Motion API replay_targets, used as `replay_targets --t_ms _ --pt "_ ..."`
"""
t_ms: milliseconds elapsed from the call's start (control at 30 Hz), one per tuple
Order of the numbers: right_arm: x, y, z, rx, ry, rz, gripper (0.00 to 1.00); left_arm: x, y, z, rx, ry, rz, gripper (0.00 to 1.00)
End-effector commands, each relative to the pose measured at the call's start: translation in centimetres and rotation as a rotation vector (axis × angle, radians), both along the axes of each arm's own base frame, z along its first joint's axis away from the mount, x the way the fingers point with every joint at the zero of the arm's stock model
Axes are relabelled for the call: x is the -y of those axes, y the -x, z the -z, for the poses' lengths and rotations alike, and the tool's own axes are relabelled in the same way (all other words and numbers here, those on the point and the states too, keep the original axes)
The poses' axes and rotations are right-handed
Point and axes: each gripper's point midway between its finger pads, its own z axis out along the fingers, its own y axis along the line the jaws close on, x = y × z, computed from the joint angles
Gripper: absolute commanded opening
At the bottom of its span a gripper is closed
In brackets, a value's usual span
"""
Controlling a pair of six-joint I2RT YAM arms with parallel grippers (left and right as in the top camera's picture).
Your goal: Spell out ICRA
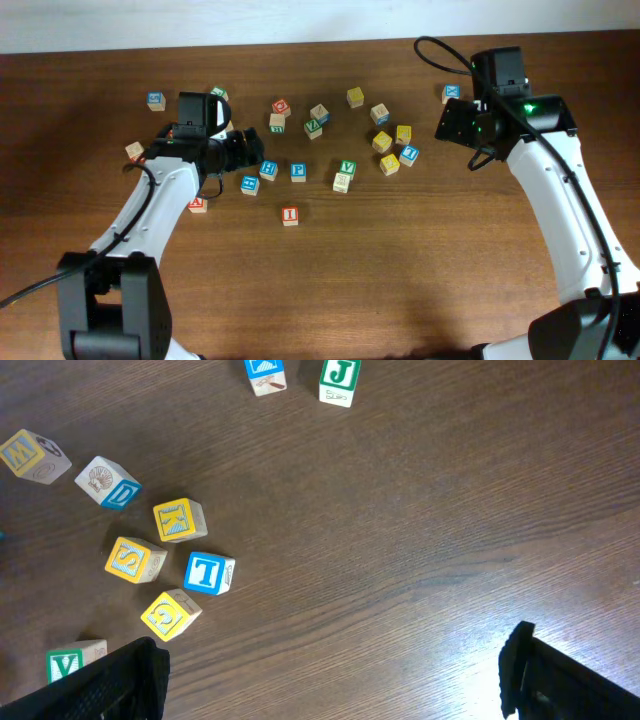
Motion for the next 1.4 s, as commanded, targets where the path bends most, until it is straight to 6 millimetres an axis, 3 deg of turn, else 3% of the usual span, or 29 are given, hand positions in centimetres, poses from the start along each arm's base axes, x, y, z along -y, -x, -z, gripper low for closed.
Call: replay_targets --t_ms 0,33,167,333,433,533,667,833,900,1000,1067,1367 --pt "0.3 -0.3 -0.3 0.01 0.012 0.012 0.98 -0.5 0.0 -3.6 0.056 0.008 0.006 0.99" --pt "0.3 -0.3 -0.3 0.01 0.012 0.012 0.98 -1.1 0.7 -5.9 0.093 0.01 -0.005 0.99" --pt "0.3 -0.3 -0.3 0.01 0.012 0.012 0.98 -3.3 4.2 -10.0 0.113 -0.002 -0.055 0.99" --pt "0.3 -0.3 -0.3 0.01 0.012 0.012 0.98 -8.1 8.0 -8.3 -0.049 -0.078 -0.269 0.99" --pt "0.3 -0.3 -0.3 0.01 0.012 0.012 0.98 -9.8 8.2 -8.3 -0.055 -0.077 -0.321 0.99" --pt "0.3 -0.3 -0.3 0.01 0.012 0.012 0.98 -10.0 8.5 -7.9 -0.072 -0.08 -0.327 0.99" --pt "0.3 -0.3 -0.3 0.01 0.012 0.012 0.98 -12.4 9.4 -7.7 -0.09 -0.17 -0.449 0.99" --pt "0.3 -0.3 -0.3 0.01 0.012 0.012 0.98 -14.6 10.2 -7.0 -0.119 -0.159 -0.526 0.99" --pt "0.3 -0.3 -0.3 0.01 0.012 0.012 0.98 -14.3 9.9 -6.8 -0.112 -0.142 -0.518 0.99" --pt "0.3 -0.3 -0.3 0.01 0.012 0.012 0.98 -11.6 7.1 -7.5 -0.025 0.01 -0.402 0.99" --pt "0.3 -0.3 -0.3 0.01 0.012 0.012 0.98 -11.1 6.2 -7.3 -0.01 0.025 -0.386 0.99" --pt "0.3 -0.3 -0.3 0.01 0.012 0.012 0.98 -11.0 3.5 -1.7 -0.097 0.023 -0.374 1.0"
